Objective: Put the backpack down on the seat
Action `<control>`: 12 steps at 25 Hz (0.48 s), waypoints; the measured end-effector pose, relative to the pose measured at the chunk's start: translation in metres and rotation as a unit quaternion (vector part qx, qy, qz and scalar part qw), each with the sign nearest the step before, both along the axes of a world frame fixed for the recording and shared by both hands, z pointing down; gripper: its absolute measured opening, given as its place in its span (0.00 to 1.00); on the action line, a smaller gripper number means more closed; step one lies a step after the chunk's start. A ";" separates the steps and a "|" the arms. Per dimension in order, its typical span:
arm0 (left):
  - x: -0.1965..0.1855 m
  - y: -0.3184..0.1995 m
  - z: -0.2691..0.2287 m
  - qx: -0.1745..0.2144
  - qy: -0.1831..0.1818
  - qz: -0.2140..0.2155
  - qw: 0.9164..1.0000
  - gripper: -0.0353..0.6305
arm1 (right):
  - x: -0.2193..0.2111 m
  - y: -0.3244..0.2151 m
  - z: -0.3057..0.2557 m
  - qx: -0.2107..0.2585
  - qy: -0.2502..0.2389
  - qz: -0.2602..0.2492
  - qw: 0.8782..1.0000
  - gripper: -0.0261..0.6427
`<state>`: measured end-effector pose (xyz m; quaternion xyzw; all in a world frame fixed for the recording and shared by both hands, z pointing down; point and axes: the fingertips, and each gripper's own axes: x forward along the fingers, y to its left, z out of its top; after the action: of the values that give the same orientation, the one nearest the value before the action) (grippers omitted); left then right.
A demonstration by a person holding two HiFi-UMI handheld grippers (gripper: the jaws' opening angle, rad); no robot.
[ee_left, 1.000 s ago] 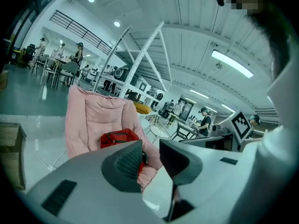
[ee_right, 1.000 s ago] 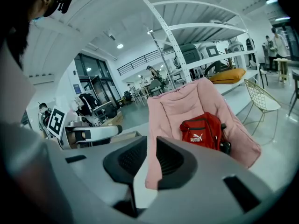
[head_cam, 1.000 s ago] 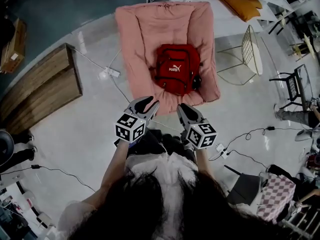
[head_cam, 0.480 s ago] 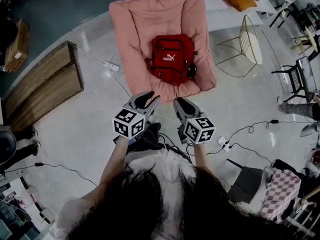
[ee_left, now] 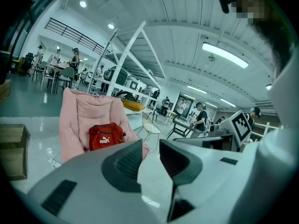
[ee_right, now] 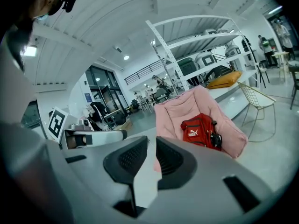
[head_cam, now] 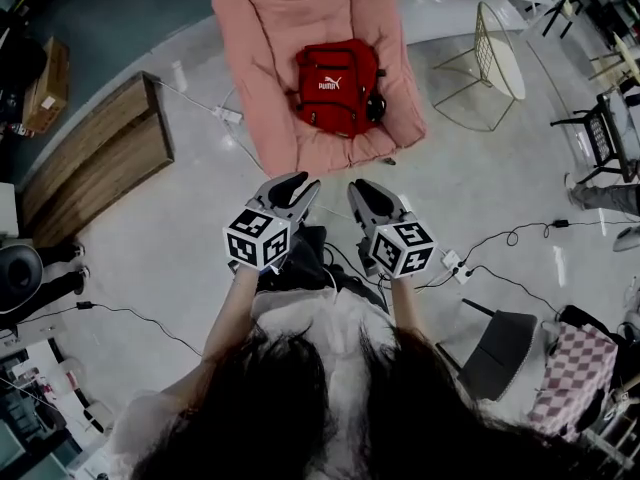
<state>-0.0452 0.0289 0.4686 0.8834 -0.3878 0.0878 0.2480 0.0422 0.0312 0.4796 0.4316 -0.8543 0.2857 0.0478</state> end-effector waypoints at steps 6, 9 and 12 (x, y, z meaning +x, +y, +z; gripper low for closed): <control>0.014 0.048 -0.003 0.007 -0.007 0.001 1.000 0.24 | 0.008 0.044 0.000 0.006 -0.004 -0.008 1.000 0.14; 0.016 0.065 -0.004 0.009 -0.010 0.002 1.000 0.24 | 0.007 0.062 -0.001 0.010 -0.004 -0.012 1.000 0.14; 0.015 0.077 -0.008 0.015 -0.012 0.004 1.000 0.24 | 0.005 0.075 -0.005 0.018 -0.005 -0.015 1.000 0.14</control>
<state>-0.0303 0.1058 0.4608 0.8873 -0.3885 0.0933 0.2302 0.0471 0.1064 0.4750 0.4180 -0.8658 0.2721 0.0403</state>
